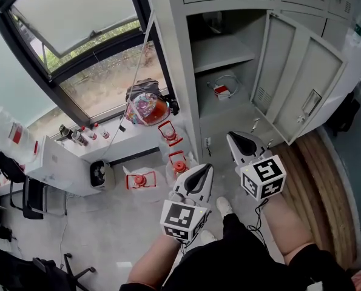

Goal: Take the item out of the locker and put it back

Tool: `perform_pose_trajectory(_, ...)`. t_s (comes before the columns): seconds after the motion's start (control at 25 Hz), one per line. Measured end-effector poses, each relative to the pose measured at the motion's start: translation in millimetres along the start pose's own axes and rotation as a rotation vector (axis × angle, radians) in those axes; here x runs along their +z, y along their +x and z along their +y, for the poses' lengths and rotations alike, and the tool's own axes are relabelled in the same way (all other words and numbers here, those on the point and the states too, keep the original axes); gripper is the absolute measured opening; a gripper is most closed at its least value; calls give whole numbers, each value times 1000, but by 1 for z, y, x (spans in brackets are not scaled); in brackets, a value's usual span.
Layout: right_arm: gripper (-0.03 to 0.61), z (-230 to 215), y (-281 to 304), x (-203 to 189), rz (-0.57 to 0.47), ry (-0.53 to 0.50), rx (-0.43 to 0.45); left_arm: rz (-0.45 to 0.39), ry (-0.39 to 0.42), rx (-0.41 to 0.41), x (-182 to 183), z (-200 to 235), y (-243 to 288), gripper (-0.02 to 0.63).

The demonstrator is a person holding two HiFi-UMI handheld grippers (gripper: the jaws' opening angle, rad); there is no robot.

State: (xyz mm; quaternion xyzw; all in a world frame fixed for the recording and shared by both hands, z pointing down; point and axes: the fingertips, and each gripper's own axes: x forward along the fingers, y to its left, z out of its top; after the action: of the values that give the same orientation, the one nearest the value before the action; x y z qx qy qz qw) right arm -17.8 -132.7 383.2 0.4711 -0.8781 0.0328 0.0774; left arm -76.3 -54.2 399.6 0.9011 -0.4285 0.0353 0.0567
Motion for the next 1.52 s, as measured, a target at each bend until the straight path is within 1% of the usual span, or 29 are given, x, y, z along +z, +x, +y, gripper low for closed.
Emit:
perform_pose_trajectory(0.04,67,-4,4,-1,5,4,1,1,2,0,1,2,4,17)
perform_pose_trajectory(0.08,122,-8,9,-2,10,10,3,3,1,1,2,4,9,17)
perform_pose_trajectory(0.2,134,-26,23,-4,20,22,-6,9,-7,6,3,10,24,17)
perform_pose_trajectory(0.48,268,-72,60,-18,54,42,-38,32,-12,11,0,20,61,17)
perform_pose_trajectory(0.64,319,-97,83,-30,85,57,-71,43,-20,18,-2,26,77,17)
perform_pose_trajectory(0.92,341,-127,129,-52,146,65,-90,69,-22,19,-9,37,100,17)
perform_pose_trajectory(1.2,362,-154,168,-81,255,67,-117,88,-35,16,-13,48,122,17)
perform_pose_trajectory(1.52,366,-171,196,-90,338,24,-120,91,-56,21,-17,62,140,17)
